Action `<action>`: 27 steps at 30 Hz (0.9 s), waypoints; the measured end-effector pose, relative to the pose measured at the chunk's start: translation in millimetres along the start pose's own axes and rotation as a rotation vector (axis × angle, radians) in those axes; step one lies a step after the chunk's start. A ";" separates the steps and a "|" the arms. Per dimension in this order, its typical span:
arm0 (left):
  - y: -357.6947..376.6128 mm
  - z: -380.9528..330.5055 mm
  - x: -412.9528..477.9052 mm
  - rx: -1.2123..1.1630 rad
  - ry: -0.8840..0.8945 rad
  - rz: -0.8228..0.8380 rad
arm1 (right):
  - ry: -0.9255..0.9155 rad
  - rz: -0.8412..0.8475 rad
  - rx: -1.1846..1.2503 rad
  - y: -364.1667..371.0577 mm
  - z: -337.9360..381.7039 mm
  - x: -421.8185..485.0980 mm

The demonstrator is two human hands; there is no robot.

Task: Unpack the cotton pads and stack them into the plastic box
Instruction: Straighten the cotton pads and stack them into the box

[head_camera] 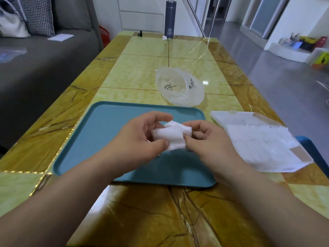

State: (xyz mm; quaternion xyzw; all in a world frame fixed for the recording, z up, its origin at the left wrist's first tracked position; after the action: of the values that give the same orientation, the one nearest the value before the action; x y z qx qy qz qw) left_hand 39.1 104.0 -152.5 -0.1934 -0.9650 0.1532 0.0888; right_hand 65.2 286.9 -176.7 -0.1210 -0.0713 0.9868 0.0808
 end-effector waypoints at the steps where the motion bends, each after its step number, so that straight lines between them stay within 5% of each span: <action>1: -1.2 0.0 0.1 0.024 0.004 -0.017 | -0.001 -0.003 0.001 -0.5 0.1 -0.2; 13: 2.0 -12.8 -2.4 0.091 0.126 0.047 | -0.009 0.101 0.014 -0.3 1.6 -1.7; 27: -0.9 -3.2 0.8 0.017 0.117 -0.088 | -0.018 0.200 0.064 -0.4 -3.4 -3.7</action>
State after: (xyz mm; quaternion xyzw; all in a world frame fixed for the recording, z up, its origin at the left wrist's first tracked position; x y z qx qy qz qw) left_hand 38.9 104.4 -149.1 -0.1589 -0.9644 0.1456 0.1533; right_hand 69.6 287.0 -179.0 -0.1160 -0.0281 0.9927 -0.0151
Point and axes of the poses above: each hand's wrist, its own x-axis towards the middle knuckle, its own y-axis out of the palm, z = x × y, the point moved 5 cm from there along x, towards the middle knuckle, and after that the axes turned 7 degrees about y, right-handed, at the moved point
